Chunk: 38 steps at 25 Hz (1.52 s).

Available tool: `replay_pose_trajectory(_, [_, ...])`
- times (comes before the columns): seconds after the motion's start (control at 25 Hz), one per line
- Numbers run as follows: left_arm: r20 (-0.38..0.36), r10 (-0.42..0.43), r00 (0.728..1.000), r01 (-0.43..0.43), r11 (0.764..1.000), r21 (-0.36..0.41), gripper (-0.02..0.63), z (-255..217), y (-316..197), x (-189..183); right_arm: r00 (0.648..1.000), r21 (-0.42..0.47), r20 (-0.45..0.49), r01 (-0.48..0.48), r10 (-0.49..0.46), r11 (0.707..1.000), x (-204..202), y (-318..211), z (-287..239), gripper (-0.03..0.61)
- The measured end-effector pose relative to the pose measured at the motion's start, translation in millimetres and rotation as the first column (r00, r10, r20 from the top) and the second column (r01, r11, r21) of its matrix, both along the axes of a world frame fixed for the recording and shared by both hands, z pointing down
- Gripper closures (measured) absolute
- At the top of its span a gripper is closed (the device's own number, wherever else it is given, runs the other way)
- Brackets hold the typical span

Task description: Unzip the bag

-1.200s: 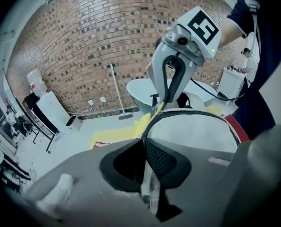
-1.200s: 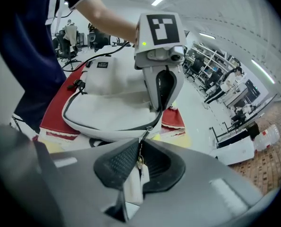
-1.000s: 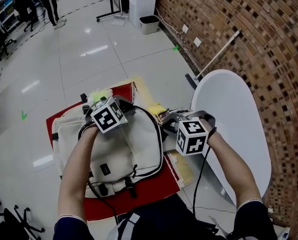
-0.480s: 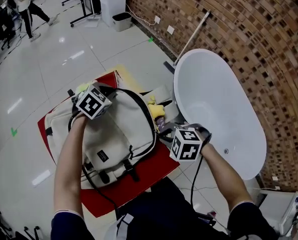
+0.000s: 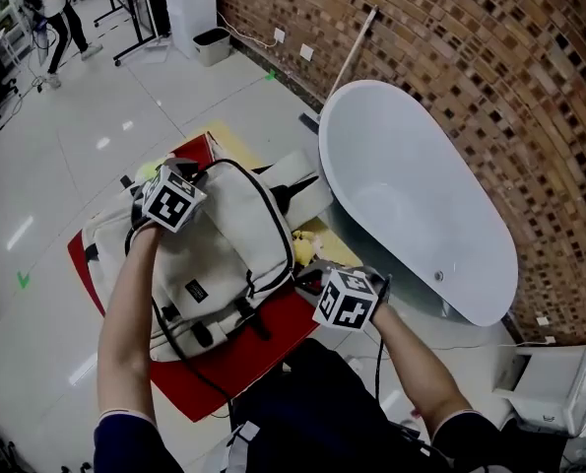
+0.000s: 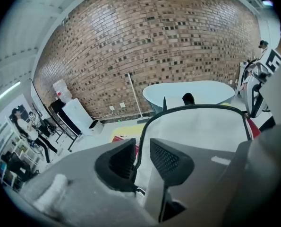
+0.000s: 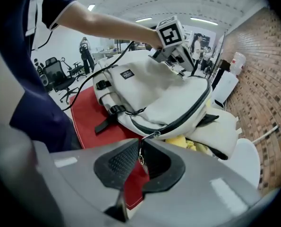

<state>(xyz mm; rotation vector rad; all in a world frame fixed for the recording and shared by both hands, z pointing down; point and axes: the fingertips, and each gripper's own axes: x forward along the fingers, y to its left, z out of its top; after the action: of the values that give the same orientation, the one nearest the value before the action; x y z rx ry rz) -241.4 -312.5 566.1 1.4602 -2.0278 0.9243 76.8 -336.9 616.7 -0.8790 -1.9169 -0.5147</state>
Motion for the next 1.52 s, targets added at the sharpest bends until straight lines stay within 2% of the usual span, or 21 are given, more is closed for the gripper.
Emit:
replay_pose_trajectory(0.04, [0.02,0.009,1.0,-0.009,1.0,-0.014,0.508,-3,2,3,1.0,-0.015,0.013,-0.019,0.019,1.0,-2,0,-4,0.541])
replay_pose_trajectory(0.12, [0.054,0.056,0.997,-0.054,0.998,-0.031,0.506,-11,-3,18,0.998,-0.045,0.038,-0.052,0.054,0.998,-4,-5,-12,0.541])
replay_pose_trajectory(0.2, [0.085,0.186,0.979,-0.182,0.982,-0.056,0.505,-16,-17,55,0.995,-0.071,0.062,-0.074,0.078,0.995,-5,-10,-18,0.541])
replay_pose_trajectory(0.24, [0.093,0.282,0.955,-0.276,0.958,-0.076,0.505,-17,-27,80,0.993,-0.086,0.074,-0.081,0.088,0.993,-7,-12,-20,0.541])
replay_pose_trajectory(0.28, [0.095,0.384,0.919,-0.375,0.922,-0.098,0.506,-18,-38,108,0.992,-0.101,0.087,-0.087,0.096,0.991,-9,-13,-22,0.541])
replay_pose_trajectory(0.36, [0.086,0.559,0.825,-0.547,0.827,-0.131,0.505,-16,-58,163,0.988,-0.129,0.107,-0.098,0.112,0.987,-10,-16,-25,0.541])
replay_pose_trajectory(0.48, [0.065,0.714,0.697,-0.704,0.699,-0.129,0.505,-13,-79,223,0.982,-0.158,0.124,-0.123,0.143,0.98,-10,-17,-26,0.541])
replay_pose_trajectory(0.56, [0.016,0.78,0.626,-0.77,0.621,-0.147,0.503,-5,-83,243,0.978,-0.162,0.131,-0.142,0.164,0.977,-12,-16,-27,0.541])
replay_pose_trajectory(0.72, [-0.09,0.858,0.505,-0.843,0.468,-0.265,0.476,21,-72,251,0.965,-0.168,0.147,-0.192,0.217,0.967,-14,-13,-32,0.541])
replay_pose_trajectory(0.76, [-0.093,0.872,0.481,-0.852,0.44,-0.283,0.476,24,-72,250,0.959,-0.168,0.15,-0.215,0.24,0.962,-15,-14,-33,0.541])
replay_pose_trajectory(0.84, [-0.08,0.892,0.445,-0.865,0.405,-0.298,0.477,29,-77,252,0.945,-0.161,0.146,-0.269,0.292,0.95,-15,-14,-34,0.541])
replay_pose_trajectory(0.88, [-0.074,0.898,0.434,-0.867,0.395,-0.303,0.487,33,-78,252,0.937,-0.155,0.143,-0.297,0.319,0.942,-14,-12,-33,0.541])
replay_pose_trajectory(0.96, [-0.069,0.905,0.421,-0.874,0.384,-0.298,0.546,40,-79,252,0.921,-0.134,0.135,-0.348,0.365,0.928,-9,-6,-28,0.541])
replay_pose_trajectory(1.08, [-0.078,0.901,0.427,-0.881,0.395,-0.259,0.569,47,-72,254,0.908,-0.121,0.116,-0.389,0.402,0.913,1,14,-16,0.541])
replay_pose_trajectory(1.16, [-0.08,0.892,0.445,-0.879,0.417,-0.231,0.577,49,-73,252,0.898,-0.129,0.1,-0.415,0.428,0.901,4,25,-9,0.541])
replay_pose_trajectory(1.36, [-0.113,0.855,0.506,-0.86,0.491,-0.139,0.581,51,-82,246,0.872,-0.159,0.063,-0.471,0.485,0.868,3,57,-4,0.541])
replay_pose_trajectory(1.52, [-0.114,0.835,0.538,-0.841,0.523,-0.138,0.584,53,-80,247,0.869,-0.184,0.029,-0.481,0.494,0.857,0,90,4,0.54])
